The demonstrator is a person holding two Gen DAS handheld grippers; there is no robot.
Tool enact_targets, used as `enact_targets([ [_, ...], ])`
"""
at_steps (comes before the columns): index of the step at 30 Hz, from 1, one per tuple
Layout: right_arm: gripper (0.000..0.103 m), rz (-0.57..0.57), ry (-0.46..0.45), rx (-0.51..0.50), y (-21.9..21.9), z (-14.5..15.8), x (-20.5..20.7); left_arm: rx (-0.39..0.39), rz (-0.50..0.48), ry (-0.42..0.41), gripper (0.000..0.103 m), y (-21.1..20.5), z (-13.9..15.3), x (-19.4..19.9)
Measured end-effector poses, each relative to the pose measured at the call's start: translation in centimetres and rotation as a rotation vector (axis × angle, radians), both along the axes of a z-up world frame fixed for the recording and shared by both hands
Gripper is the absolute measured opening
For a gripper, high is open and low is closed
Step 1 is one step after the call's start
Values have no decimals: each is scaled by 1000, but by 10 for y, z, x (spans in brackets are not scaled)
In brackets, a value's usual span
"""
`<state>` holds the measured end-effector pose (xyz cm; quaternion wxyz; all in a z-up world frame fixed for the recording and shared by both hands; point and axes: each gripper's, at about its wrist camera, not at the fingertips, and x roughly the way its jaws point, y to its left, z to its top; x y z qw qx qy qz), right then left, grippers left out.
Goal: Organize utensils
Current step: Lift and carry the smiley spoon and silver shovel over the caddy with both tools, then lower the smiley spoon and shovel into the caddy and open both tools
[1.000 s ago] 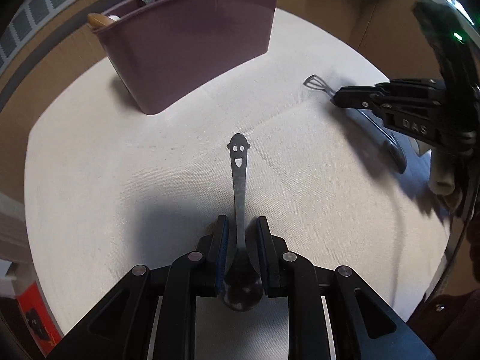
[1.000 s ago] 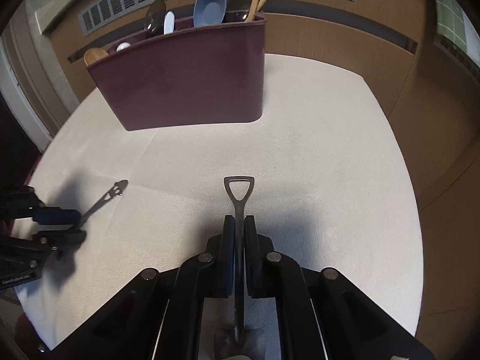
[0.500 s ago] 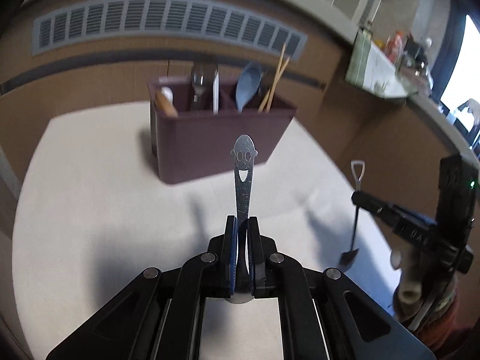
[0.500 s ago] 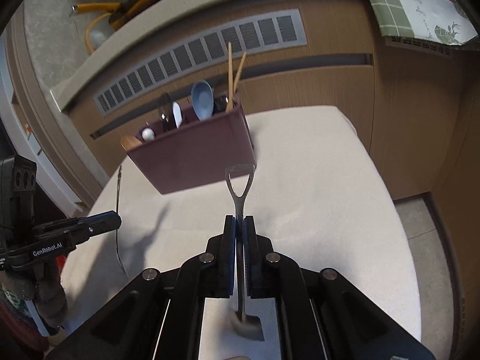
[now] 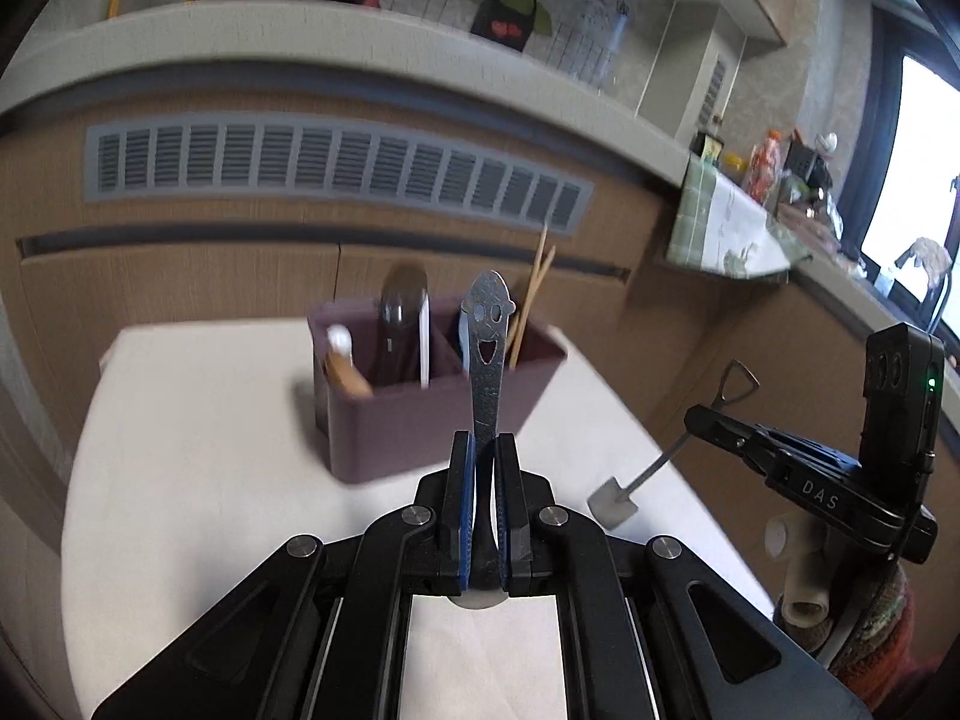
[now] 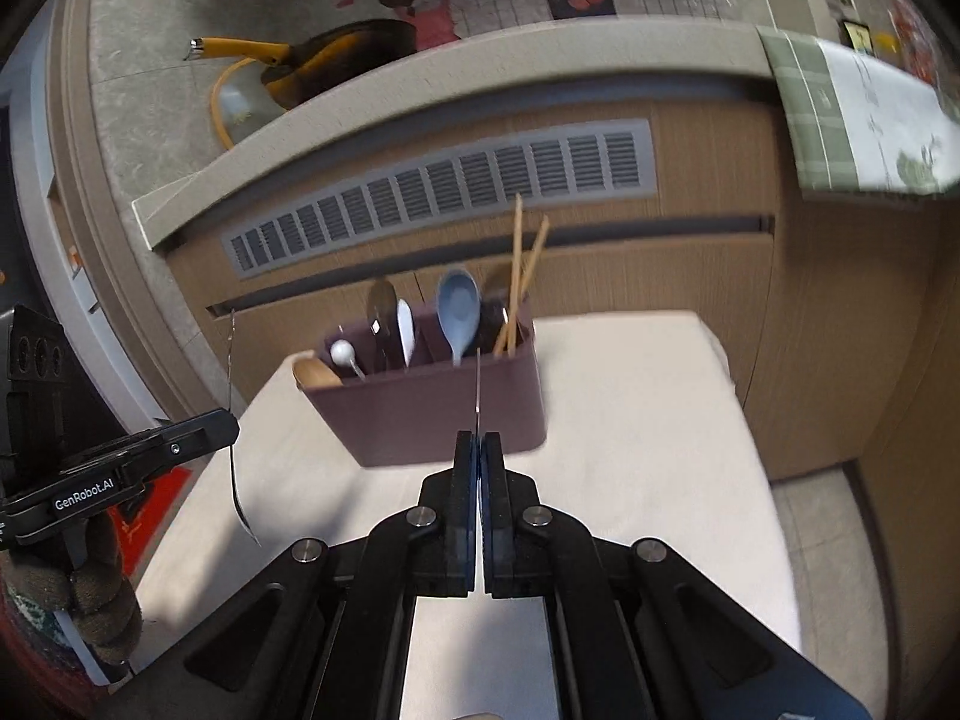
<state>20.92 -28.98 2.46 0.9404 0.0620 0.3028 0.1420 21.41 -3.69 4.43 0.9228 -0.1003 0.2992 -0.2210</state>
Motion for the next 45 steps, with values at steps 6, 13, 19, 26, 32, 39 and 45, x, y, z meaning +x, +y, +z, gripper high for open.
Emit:
enact_targets([
  [6,1,3,-184,-40,8,88,9,-50,40,-205,6,5,71,13],
  [13,1,18,-312,-70,27,151,35,-105,131,-294,6,4,110,45],
  [19,1,45,-261,-84,41,138,75,-128,142,-223,6,2,83,76],
  [26,1,61,-137,-46,41,90,122,-154,169,-141,6,0,39,110],
  [32,1,57,-48,-54,42,49,149,-176,193,-59,6,-2,-5,134],
  [39,7,44,56,-68,37,8,159,-207,207,30,24,0,-43,138],
  [45,11,76,114,-107,42,-15,148,-160,218,-6,54,-1,-36,105],
])
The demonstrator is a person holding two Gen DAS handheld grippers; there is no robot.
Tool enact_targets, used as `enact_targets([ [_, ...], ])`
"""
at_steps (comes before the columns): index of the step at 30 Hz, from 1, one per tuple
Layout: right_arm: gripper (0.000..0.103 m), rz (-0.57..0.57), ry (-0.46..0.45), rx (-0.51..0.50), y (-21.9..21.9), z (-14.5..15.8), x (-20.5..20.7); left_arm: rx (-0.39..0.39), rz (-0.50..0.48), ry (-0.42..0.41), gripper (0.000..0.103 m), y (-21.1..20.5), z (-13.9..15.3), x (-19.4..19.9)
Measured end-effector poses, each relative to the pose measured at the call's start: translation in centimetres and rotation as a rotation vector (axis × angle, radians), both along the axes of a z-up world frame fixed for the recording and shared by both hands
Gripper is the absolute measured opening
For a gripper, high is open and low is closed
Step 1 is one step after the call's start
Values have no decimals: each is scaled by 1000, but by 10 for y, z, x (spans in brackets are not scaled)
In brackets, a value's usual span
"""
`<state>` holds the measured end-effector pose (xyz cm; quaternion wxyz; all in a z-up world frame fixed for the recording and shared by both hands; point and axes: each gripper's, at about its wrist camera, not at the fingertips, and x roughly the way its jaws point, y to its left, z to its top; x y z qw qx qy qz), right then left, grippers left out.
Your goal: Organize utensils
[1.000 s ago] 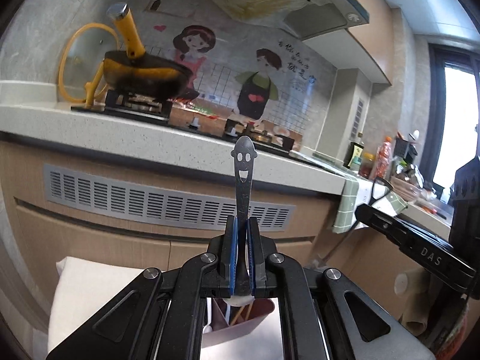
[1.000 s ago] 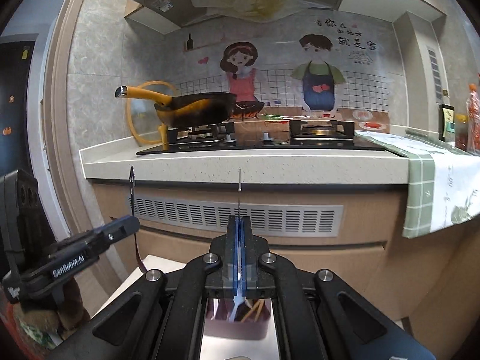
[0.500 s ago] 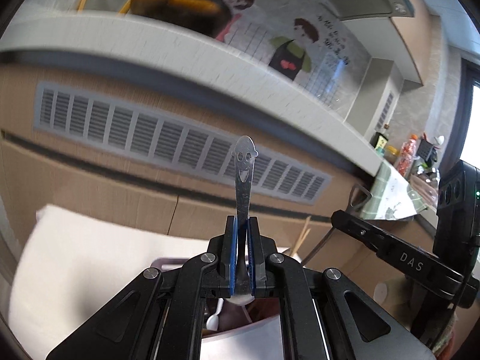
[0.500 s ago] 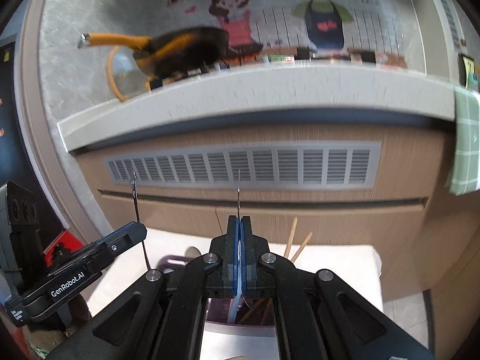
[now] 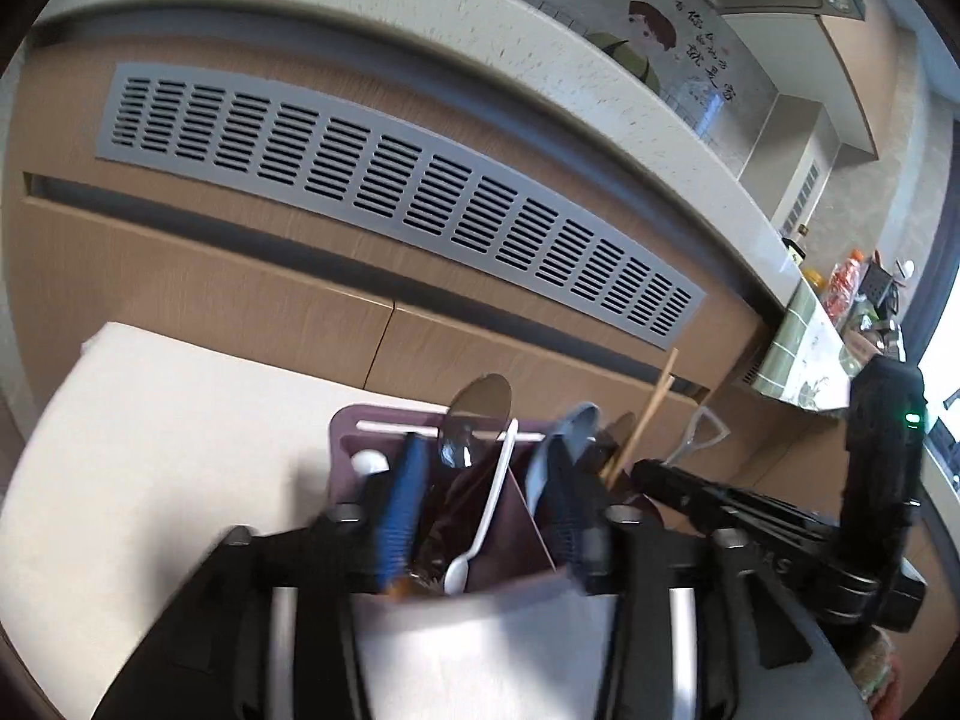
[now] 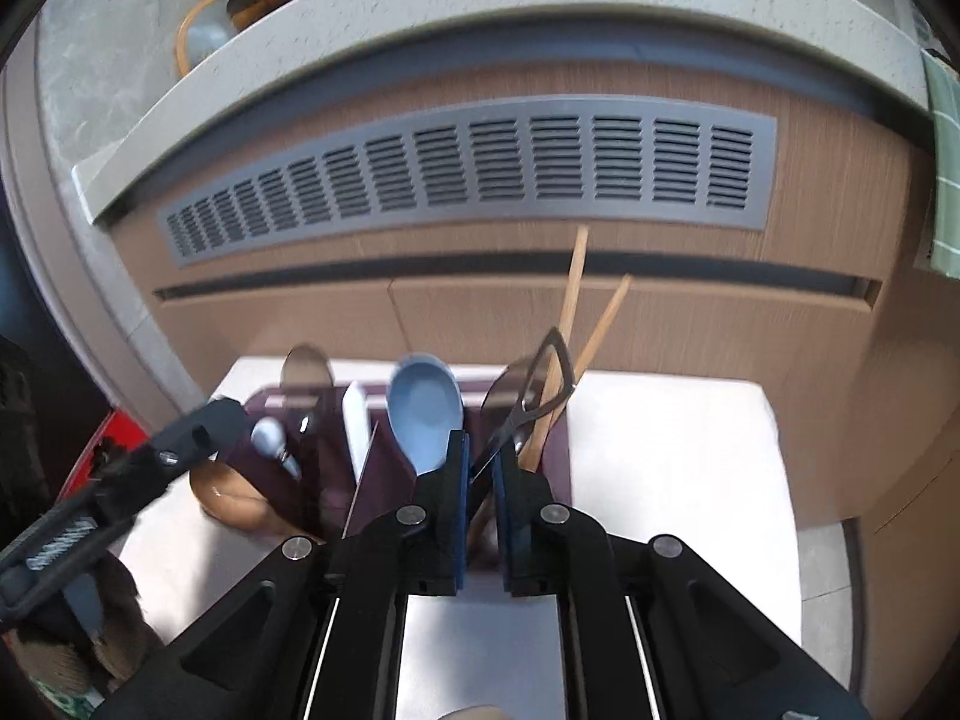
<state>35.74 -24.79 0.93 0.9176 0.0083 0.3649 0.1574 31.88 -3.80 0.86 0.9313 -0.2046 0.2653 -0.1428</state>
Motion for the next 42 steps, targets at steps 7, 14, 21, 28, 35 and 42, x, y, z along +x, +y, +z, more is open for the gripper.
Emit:
enact_targets([
  [7,31,-42,-76,27,-18,9,-41,129,73,-51,66,8,14,-73],
  [14,34,-48,-209,26,-26,7,-135,376,167,-95,70,0,2,-160],
  [21,35,-65,-247,21,-18,-8,-215,444,170,-52,70,-7,-11,-203],
  [28,36,-63,-215,-26,-1,-26,-248,446,172,-27,70,-6,-11,-218],
  [35,36,-73,-244,-45,0,-21,-255,433,177,-21,70,-2,-9,-222],
  [42,37,-72,-235,-43,1,-21,-254,424,180,-22,70,1,-8,-223],
])
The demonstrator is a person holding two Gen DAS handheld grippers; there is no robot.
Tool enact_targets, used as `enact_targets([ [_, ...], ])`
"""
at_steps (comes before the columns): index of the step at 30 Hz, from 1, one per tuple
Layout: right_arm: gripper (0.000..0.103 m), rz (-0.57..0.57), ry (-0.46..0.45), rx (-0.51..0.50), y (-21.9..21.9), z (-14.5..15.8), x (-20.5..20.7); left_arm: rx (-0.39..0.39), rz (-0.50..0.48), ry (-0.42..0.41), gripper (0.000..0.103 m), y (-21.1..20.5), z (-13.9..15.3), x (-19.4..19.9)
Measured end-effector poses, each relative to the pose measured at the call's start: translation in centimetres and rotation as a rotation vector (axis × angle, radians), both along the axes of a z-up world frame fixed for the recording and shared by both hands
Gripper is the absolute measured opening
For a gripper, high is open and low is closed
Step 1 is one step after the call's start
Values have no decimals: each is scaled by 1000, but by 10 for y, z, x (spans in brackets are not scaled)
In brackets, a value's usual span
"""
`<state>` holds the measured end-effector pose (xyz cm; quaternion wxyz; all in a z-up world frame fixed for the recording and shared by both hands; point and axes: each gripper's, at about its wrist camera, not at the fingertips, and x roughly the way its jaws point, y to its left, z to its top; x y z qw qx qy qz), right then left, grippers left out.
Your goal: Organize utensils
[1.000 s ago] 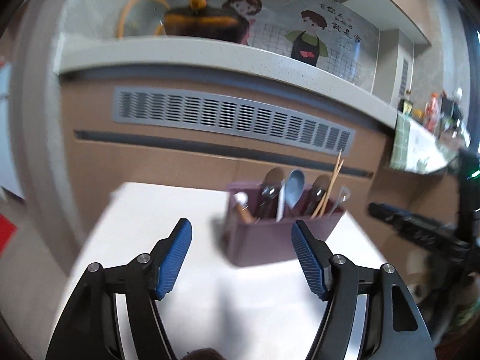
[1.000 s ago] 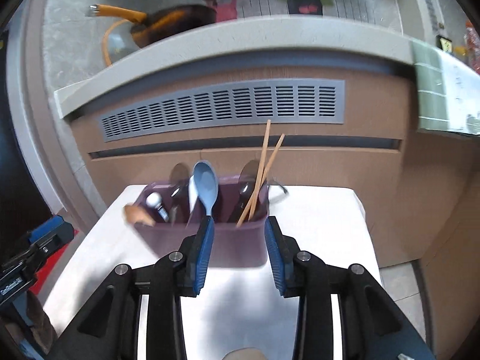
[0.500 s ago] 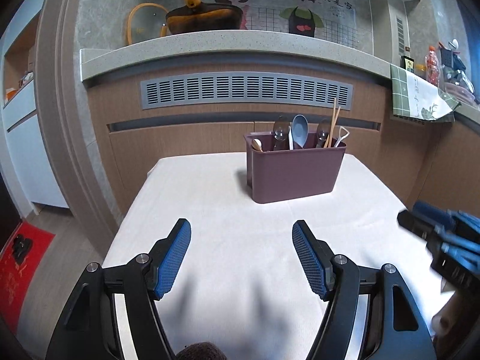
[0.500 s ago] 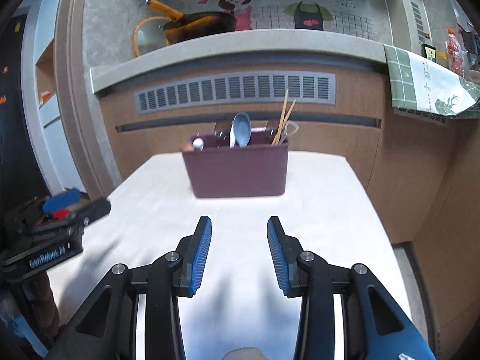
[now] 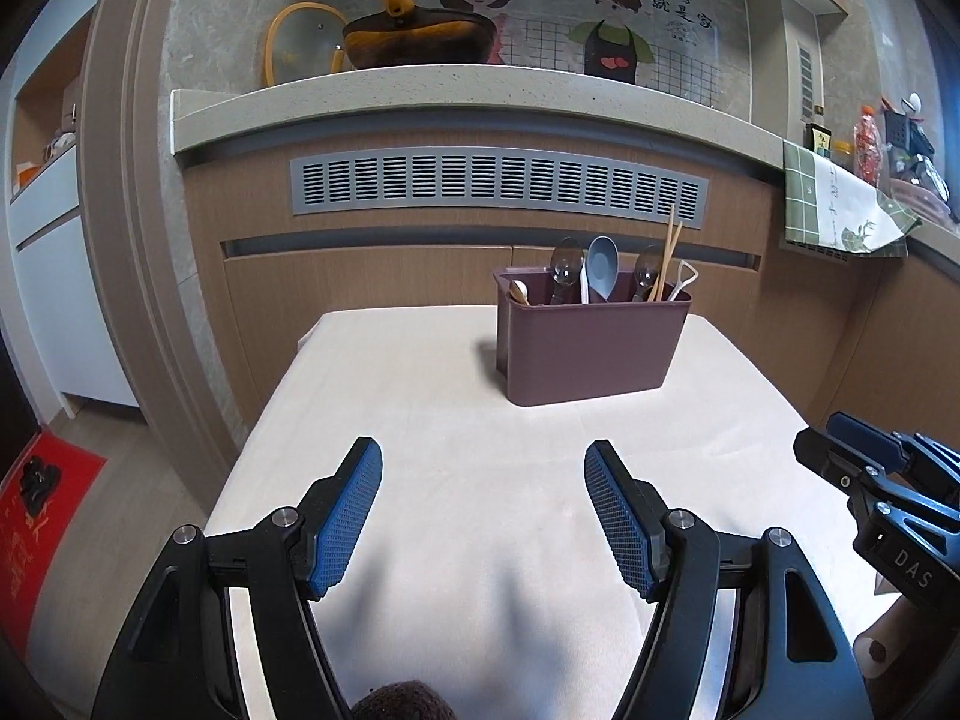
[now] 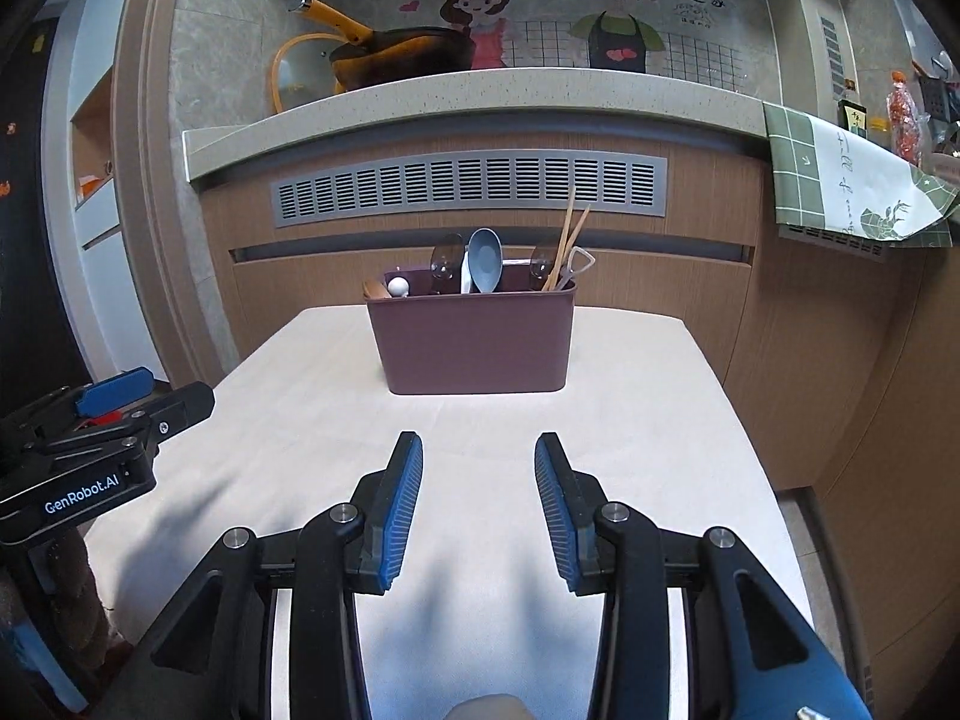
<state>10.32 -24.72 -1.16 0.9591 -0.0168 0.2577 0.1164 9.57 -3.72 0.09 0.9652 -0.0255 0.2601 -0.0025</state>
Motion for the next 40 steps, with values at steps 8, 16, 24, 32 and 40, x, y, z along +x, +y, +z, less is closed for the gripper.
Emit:
enact_targets([
  [8,38,-4,-4,-6,-1,0,0,0,-7,1,70,-1,0,-1],
  [16,39,-6,-2,-6,-3,0,1,-2,-19,13,70,-3,-1,-1],
  [24,39,-16,-8,-6,-6,1,2,6,-30,12,70,-5,-3,-3],
  [32,40,-24,-20,-13,-7,4,1,13,-34,9,70,-7,-3,-3],
  [40,42,-24,-26,-19,-6,5,0,-7,0,12,70,1,-6,-2],
])
